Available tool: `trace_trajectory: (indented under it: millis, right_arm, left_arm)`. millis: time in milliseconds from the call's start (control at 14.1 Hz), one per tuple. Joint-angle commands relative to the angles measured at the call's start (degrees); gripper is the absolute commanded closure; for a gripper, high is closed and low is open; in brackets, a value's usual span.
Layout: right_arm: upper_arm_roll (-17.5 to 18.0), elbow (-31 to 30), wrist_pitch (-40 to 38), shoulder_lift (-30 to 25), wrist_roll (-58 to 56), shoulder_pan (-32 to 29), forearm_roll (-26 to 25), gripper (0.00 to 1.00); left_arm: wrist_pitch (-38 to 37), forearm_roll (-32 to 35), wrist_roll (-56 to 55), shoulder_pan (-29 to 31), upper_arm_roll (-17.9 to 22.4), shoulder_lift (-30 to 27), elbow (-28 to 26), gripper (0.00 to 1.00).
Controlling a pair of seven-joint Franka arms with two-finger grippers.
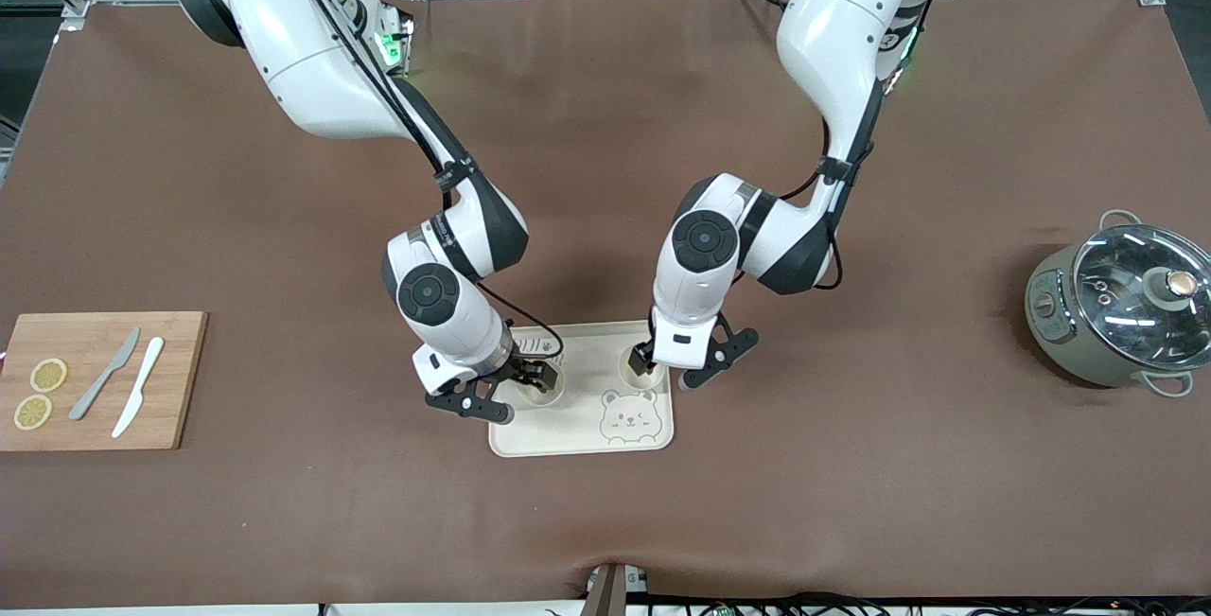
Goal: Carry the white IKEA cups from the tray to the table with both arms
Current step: 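Close the right gripper and the left gripper on the cup rims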
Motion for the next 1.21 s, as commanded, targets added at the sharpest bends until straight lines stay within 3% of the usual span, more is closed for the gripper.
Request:
trace_trajectory:
  millis: [0, 213, 284, 497, 639, 781, 923, 1137]
  right_arm:
    - [-0.6, 1.7, 1.3, 1.9, 1.4, 0.8, -1.9, 0.0]
    - [-0.5, 1.7, 1.3, 2.0, 1.4, 0.5, -1.9, 0.0]
    - [-0.4, 1.7, 1.3, 2.0, 1.5, 0.1, -1.6, 0.05]
    - [-0.4, 1.7, 1.3, 2.0, 2.8, 0.1, -1.5, 0.48]
    - [-0.4, 1.7, 1.3, 2.0, 3.3, 0.1, -1.5, 0.7]
    - [-0.4, 1.7, 1.3, 2.1, 3.3, 0.1, -1.5, 0.86]
    - [-0.4, 1.8, 1.3, 2.3, 3.3, 0.0, -1.5, 0.97]
    - [-0.4, 1.8, 1.4, 2.4, 3.3, 0.0, -1.6, 1.0]
  left_arm:
    - [0.9, -0.7, -2.0, 0.1, -0.8, 1.5, 1.8, 0.0]
    - [2.2, -0.7, -2.3, 0.0, -1.5, 2.7, 1.7, 0.0]
    - [2.2, -0.7, -2.4, 0.0, -1.5, 3.0, 1.7, 0.0]
    - [2.3, -0.7, -2.5, -0.3, -1.5, 3.7, 1.8, 0.03]
    - [3.1, -0.7, -3.0, -0.3, -1.5, 3.7, 1.7, 0.38]
    - [3.3, -0.7, -3.8, -0.2, -1.5, 3.7, 1.7, 0.66]
    - [3.8, -0.7, -4.6, -0.3, -1.4, 3.7, 1.8, 0.83]
    - [3.9, -0.6, -4.6, -0.3, -1.4, 3.6, 1.7, 1.0]
